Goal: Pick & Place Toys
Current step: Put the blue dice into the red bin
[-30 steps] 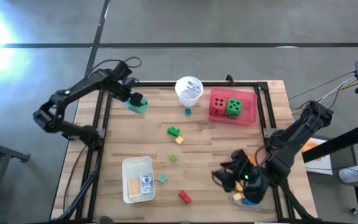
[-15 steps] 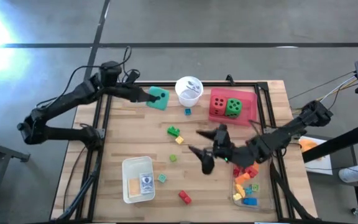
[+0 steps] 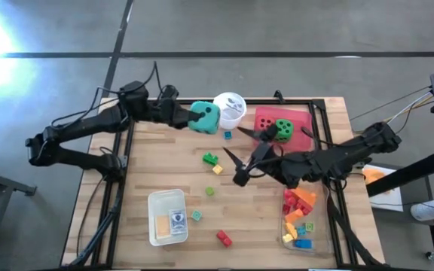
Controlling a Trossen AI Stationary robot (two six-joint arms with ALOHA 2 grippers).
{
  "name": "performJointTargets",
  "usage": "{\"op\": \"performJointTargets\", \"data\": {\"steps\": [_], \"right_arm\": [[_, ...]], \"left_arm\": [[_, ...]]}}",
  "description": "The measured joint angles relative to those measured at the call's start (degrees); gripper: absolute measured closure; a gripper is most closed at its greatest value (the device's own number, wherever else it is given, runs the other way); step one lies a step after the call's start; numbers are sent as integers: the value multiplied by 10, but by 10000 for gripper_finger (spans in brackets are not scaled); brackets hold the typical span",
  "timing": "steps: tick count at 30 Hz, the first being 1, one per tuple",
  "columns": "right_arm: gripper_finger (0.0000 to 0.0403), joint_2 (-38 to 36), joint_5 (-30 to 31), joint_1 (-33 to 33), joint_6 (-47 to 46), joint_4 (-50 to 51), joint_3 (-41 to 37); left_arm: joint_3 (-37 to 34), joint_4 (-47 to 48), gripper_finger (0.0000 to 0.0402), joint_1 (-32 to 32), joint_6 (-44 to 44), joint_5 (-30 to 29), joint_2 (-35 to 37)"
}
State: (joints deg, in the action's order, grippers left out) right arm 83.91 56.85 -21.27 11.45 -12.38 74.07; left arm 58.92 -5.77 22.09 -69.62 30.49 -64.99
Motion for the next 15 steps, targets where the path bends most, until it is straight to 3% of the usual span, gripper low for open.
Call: {"op": "performJointTargets", "data": {"steps": [4, 10, 15], "right_arm": [[70, 24, 2, 11, 82, 0, 35], [70, 59, 8, 32, 99, 2, 68], [70, 84, 74, 46, 118, 2, 96]], "left_arm": [[-1, -41, 78, -4, -31, 0, -29], [0, -125, 78, -9, -83, 10, -58], [0, -137, 78, -20, -98, 8, -69]]}}
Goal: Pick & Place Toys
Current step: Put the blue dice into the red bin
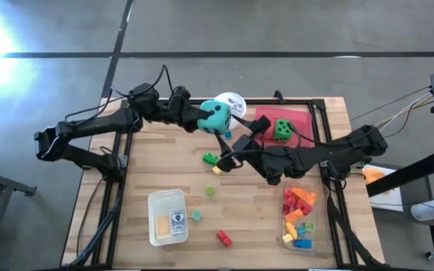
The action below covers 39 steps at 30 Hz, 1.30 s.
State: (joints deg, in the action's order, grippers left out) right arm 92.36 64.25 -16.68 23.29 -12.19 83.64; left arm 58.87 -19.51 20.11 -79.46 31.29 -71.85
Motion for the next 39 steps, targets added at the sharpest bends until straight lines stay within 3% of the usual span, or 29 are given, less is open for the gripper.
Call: {"op": "performJointTargets", "data": {"steps": [16, 19, 25, 36, 39], "right_arm": [[74, 57, 13, 27, 63, -2, 72], [108, 57, 12, 27, 63, -2, 72], [255, 56, 13, 27, 39, -1, 72], [256, 55, 5, 23, 38, 0, 77], [256, 55, 4, 20, 38, 0, 78]], "left_arm": [[0, -28, 78, -31, -5, -18, 2], [0, -30, 78, -33, -5, -18, 2], [0, -32, 78, -40, -5, -19, 1], [0, -37, 78, -42, -7, -12, 1], [0, -36, 35, -42, -7, -10, 1]]}}
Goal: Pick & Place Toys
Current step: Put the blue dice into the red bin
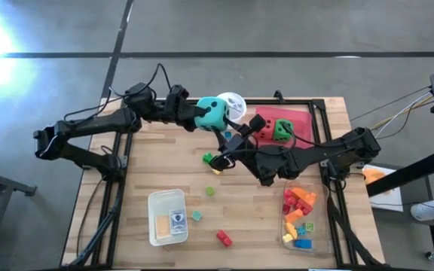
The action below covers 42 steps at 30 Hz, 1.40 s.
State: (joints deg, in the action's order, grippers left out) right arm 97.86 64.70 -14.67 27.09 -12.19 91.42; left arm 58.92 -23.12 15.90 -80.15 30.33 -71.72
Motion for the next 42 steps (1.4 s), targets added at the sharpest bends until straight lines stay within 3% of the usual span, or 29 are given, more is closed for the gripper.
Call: {"op": "performJointTargets", "data": {"steps": [2, 6, 9, 15, 22, 30, 37, 42], "right_arm": [[257, 0, -2, -1, -1, 0, 0], [259, 0, -2, -6, -8, 0, 0], [267, -2, 8, -12, -12, 3, 0], [278, -11, 25, -31, -28, 16, 0], [288, -21, 20, -34, -95, 49, 1], [298, -24, 18, -34, -120, 60, 1], [319, -28, 18, -36, -121, 63, 2], [323, -30, 17, -39, -123, 65, 3]], "left_arm": [[0, 0, 20, -1, 4, 8, 0], [0, 1, 65, -2, 7, 9, 3], [0, 3, 76, -1, 17, 7, 5], [0, 6, 15, 2, 43, 7, 14], [0, 5, 51, 2, 28, 12, 15], [0, 7, 8, 3, 63, 18, 28], [0, 9, 31, 4, 88, 43, 32], [2, 9, 15, 4, 99, 50, 33]]}}
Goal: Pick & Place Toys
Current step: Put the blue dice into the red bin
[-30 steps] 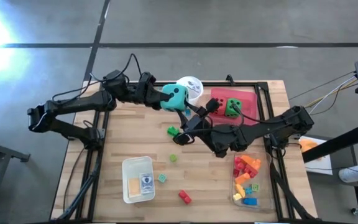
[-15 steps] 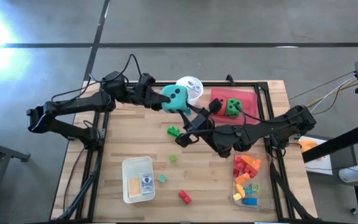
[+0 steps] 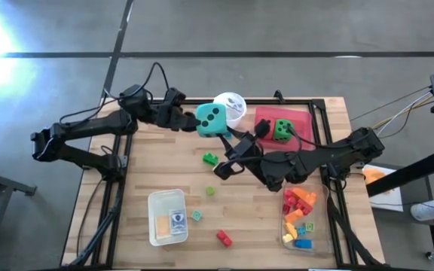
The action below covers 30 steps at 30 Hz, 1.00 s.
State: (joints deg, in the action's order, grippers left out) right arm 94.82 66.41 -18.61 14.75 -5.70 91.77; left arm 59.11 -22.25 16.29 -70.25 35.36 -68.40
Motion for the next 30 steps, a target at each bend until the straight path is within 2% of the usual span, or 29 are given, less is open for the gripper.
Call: {"op": "performJointTargets", "data": {"steps": [3, 13, 18, 21, 25, 30], "right_arm": [[325, -3, 0, -3, -11, -1, 11], [331, -7, 31, -17, 12, 38, 66], [331, -13, 32, -17, -6, 65, 97], [333, -18, 46, -17, -29, 112, 114], [333, -38, 47, -17, -143, 253, 141], [333, -50, 25, -14, -430, 581, 211]], "left_arm": [[8, -5, 6, 0, 14, 11, 5], [18, -8, 18, -2, 26, 34, 30], [17, 24, 9, 0, 35, 30, 38], [17, 55, 3, 1, 31, 49, 44], [17, 93, 3, 1, 44, 68, 49], [17, 137, 3, 2, 86, 78, 66]]}}
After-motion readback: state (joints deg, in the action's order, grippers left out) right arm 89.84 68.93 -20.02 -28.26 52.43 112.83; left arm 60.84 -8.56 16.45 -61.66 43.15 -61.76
